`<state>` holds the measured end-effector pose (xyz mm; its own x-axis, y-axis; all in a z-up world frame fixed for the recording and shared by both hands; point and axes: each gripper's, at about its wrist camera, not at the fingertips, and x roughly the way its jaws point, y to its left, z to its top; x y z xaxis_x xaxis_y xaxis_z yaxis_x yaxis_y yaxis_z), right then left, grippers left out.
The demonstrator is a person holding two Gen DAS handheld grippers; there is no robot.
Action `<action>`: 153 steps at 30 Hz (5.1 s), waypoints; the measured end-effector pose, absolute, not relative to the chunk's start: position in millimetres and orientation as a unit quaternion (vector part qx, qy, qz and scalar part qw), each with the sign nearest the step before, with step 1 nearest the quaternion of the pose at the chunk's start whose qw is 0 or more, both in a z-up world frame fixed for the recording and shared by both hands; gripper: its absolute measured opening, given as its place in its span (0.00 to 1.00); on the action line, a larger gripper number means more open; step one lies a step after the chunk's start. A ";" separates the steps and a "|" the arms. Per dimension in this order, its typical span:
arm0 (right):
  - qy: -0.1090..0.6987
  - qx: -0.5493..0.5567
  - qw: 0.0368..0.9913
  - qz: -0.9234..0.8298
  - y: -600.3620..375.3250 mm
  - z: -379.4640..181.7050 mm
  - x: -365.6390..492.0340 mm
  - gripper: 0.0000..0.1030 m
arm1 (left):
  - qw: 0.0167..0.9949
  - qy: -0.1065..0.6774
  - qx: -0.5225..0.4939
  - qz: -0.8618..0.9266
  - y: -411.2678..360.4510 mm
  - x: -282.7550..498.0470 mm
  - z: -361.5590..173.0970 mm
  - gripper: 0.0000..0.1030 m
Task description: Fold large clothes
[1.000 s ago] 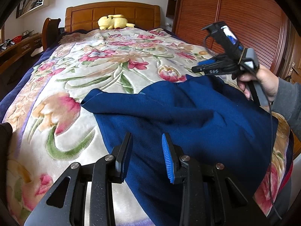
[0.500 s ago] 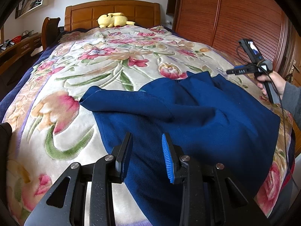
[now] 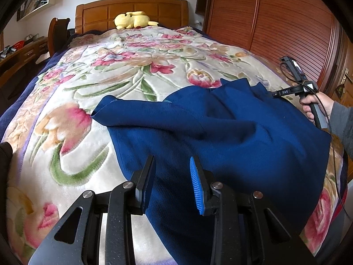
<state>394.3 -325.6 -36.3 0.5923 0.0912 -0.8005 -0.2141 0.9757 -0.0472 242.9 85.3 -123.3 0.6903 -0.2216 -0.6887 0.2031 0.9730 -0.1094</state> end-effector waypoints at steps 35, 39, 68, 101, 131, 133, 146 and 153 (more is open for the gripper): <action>0.386 -0.136 0.870 0.274 -106.5 -17.1 322.1 0.44 | 0.929 0.357 -0.039 -0.086 119.3 237.4 -113.9 0.32; 0.400 -0.142 0.865 0.268 -91.4 -29.7 333.3 0.44 | 0.930 0.356 -0.039 -0.086 121.4 237.9 -113.1 0.32; 0.339 -0.157 0.899 0.228 -93.2 0.5 316.7 0.46 | 0.930 0.356 -0.034 -0.086 120.8 238.0 -112.3 0.32; 0.337 -0.084 0.913 0.213 -247.3 -64.1 160.4 0.47 | 0.931 0.357 0.008 -0.071 70.1 160.2 -97.6 0.36; 0.314 -0.079 0.926 0.197 -251.2 -60.7 141.4 0.53 | 0.894 0.446 -0.037 -0.021 64.3 129.5 -149.2 0.36; 0.311 -0.069 0.926 0.204 -251.9 -57.5 138.6 0.53 | 0.892 0.449 -0.040 -0.023 65.5 129.6 -148.6 0.36; 0.308 -0.091 0.916 0.241 -242.5 -57.8 120.6 0.53 | 0.889 0.457 -0.021 -0.020 60.3 119.0 -145.2 0.36; 0.310 -0.090 0.915 0.242 -243.2 -59.4 124.6 0.54 | 0.889 0.456 -0.040 -0.026 62.1 122.0 -149.2 0.36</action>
